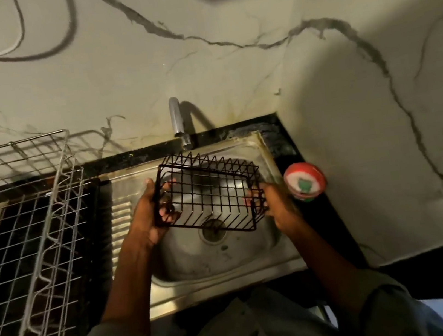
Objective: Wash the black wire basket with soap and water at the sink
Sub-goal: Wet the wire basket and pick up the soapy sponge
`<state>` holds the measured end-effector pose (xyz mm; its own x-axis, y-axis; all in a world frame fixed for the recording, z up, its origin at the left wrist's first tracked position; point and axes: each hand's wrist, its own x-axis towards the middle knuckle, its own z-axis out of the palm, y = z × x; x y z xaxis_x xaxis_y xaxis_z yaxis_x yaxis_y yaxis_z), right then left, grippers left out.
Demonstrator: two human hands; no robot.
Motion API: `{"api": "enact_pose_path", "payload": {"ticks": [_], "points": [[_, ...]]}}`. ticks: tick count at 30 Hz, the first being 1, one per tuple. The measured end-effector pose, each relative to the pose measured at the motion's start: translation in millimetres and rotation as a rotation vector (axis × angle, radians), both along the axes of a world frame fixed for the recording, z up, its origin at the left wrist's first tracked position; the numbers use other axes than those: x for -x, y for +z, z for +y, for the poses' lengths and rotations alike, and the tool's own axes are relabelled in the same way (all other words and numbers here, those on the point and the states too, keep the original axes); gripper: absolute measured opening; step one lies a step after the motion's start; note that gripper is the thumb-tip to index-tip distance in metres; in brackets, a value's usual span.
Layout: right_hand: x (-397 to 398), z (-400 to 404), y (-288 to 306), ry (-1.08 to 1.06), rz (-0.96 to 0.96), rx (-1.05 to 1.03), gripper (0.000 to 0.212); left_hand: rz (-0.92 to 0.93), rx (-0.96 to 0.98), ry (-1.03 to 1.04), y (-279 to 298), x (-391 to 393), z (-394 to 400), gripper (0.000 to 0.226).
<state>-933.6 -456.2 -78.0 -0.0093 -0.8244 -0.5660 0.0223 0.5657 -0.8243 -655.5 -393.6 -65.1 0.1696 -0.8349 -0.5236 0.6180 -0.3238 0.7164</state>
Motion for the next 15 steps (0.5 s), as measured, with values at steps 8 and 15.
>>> {"api": "enact_pose_path", "payload": {"ticks": [8, 15], "points": [[78, -30, 17, -0.012, 0.915, 0.36, 0.024, -0.16, 0.002, 0.099, 26, 62, -22, 0.049], [109, -58, -5, 0.615, 1.332, 0.311, 0.04, -0.415, 0.008, 0.092, 36, 129, -20, 0.044]]}}
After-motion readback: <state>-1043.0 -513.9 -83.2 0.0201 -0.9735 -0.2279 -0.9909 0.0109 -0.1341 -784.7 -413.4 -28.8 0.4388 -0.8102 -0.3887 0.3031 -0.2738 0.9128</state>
